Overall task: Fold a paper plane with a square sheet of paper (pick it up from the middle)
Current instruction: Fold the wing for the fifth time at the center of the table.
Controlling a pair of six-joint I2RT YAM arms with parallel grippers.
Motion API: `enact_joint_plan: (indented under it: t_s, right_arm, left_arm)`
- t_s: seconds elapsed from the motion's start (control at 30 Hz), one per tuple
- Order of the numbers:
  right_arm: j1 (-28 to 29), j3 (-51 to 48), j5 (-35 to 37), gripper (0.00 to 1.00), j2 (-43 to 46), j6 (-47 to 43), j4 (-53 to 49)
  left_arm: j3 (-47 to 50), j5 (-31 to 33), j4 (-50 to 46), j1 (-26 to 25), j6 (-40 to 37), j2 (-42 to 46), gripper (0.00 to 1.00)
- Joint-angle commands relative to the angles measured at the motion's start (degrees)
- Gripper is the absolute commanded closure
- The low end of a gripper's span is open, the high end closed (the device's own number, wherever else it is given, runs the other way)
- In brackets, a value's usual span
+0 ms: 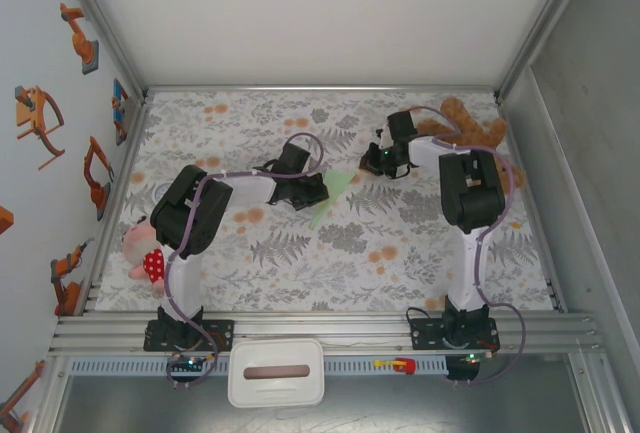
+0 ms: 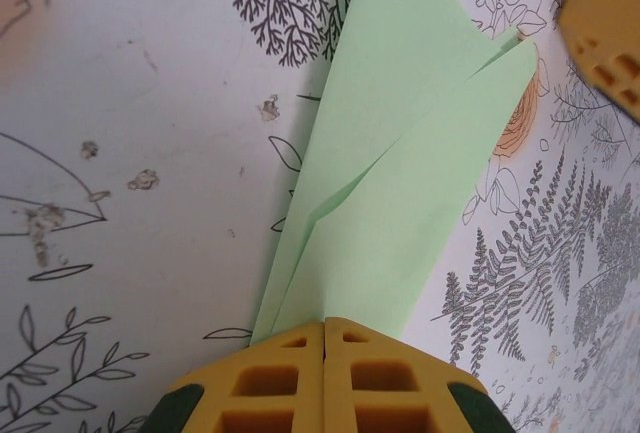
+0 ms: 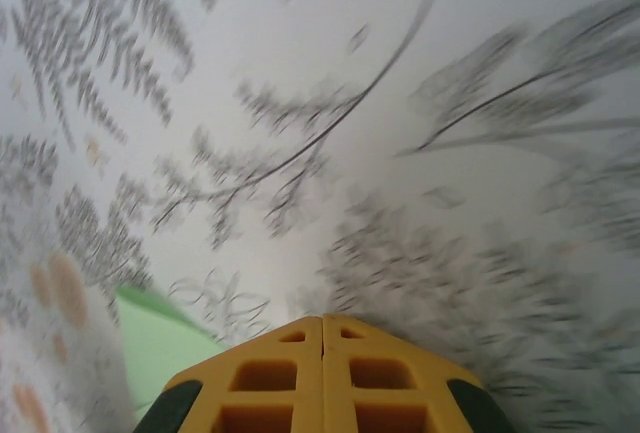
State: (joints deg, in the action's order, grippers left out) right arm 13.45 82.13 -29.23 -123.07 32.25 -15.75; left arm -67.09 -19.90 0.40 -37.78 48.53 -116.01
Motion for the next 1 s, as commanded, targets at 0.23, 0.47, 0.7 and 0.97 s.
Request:
enact_joint_plan:
  t_s: [0.23, 0.47, 0.7, 0.97]
  right_arm:
    - [4.70, -8.65, -4.86, 0.99, 9.25, 2.42, 6.47]
    - [8.85, -9.10, -6.75, 1.00, 5.82, 4.65, 7.31]
    - [8.89, -7.82, -5.58, 1.00, 1.66, 4.02, 4.66]
    - [8.89, -7.86, -4.40, 1.00, -0.04, 2.86, 2.42]
  left_arm:
    - [0.13, 1.39, -9.88, 0.71, -1.78, -1.72, 1.00]
    - [-0.80, -0.71, -8.69, 0.74, -1.67, 0.27, 0.97]
    - [-0.77, -4.44, -4.81, 0.51, -3.15, 2.61, 0.95]
    - [-2.63, -5.74, -2.16, -0.71, -4.07, 0.65, 0.94]
